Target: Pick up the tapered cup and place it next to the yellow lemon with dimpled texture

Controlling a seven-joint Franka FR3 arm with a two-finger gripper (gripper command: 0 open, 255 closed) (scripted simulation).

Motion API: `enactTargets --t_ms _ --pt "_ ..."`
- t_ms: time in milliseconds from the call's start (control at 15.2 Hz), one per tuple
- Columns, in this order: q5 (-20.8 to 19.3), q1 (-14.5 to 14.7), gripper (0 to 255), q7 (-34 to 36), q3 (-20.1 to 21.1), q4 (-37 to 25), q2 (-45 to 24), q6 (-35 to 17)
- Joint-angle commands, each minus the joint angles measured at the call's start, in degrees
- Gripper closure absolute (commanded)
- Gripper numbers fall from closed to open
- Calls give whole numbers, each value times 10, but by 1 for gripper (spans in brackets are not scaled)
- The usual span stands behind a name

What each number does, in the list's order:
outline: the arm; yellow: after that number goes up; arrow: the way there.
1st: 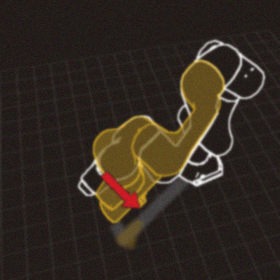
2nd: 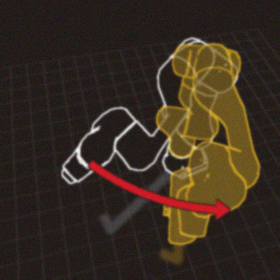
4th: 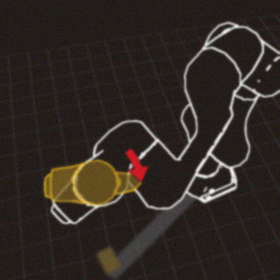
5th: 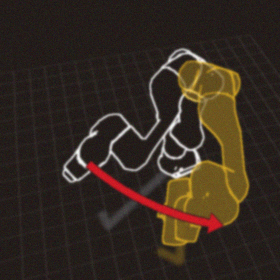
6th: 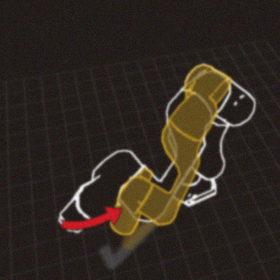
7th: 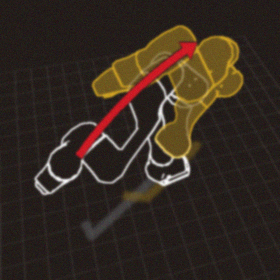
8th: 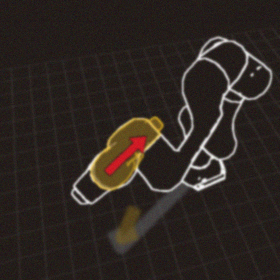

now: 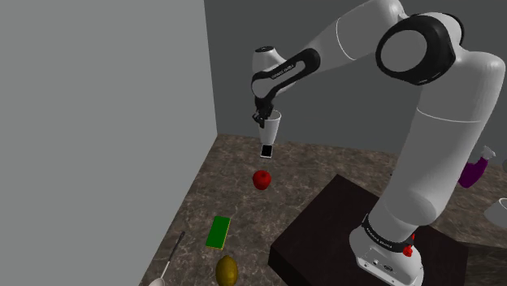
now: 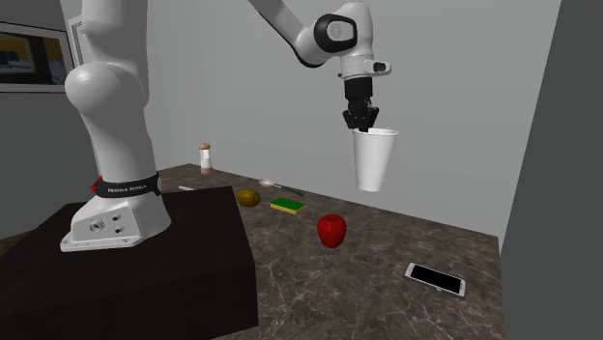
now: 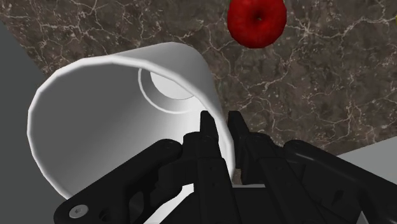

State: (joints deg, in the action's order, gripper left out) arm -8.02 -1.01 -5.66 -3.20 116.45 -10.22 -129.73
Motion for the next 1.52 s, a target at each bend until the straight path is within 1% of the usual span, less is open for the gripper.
enactTargets --t_ms 0,396,726,1056,1452 --pt "-6 13 255 24 7 43 32 -8" --pt "-16 46 255 94 35 150 118 -21" --pt "-12 74 255 153 68 223 183 -22" --pt "4 107 255 212 107 280 240 -15" --pt "37 155 255 285 160 327 296 1"
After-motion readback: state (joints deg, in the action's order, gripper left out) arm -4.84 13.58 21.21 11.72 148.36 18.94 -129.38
